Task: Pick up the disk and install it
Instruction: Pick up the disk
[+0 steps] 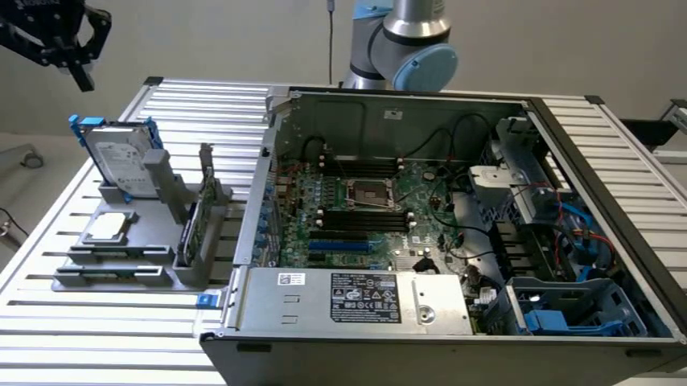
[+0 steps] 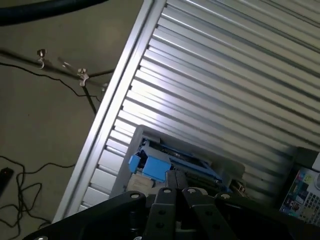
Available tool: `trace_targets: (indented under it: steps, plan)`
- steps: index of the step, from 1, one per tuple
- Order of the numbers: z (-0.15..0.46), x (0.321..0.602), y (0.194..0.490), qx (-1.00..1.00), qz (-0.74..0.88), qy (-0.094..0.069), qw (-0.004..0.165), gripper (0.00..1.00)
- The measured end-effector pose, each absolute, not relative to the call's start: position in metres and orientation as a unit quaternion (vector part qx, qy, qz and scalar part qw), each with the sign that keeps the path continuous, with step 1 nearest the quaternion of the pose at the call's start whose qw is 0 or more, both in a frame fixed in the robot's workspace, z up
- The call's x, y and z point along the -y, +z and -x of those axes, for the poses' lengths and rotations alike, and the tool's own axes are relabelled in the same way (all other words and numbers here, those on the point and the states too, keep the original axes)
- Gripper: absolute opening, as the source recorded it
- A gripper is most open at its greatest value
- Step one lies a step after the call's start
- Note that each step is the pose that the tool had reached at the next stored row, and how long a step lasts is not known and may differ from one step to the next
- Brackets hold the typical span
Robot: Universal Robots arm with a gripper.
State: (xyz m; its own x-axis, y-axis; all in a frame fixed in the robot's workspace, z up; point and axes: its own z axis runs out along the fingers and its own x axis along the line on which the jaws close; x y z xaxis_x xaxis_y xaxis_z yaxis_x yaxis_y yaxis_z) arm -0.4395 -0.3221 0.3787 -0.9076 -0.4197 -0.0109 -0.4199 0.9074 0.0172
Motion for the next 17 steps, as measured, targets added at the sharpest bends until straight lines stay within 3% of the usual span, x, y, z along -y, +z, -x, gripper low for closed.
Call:
trace_targets:
  steps: [17]
  plan:
    - [0.4395, 0.3221, 0.3752, -0.932, 0.362, 0.01, 0.002, 0.11]
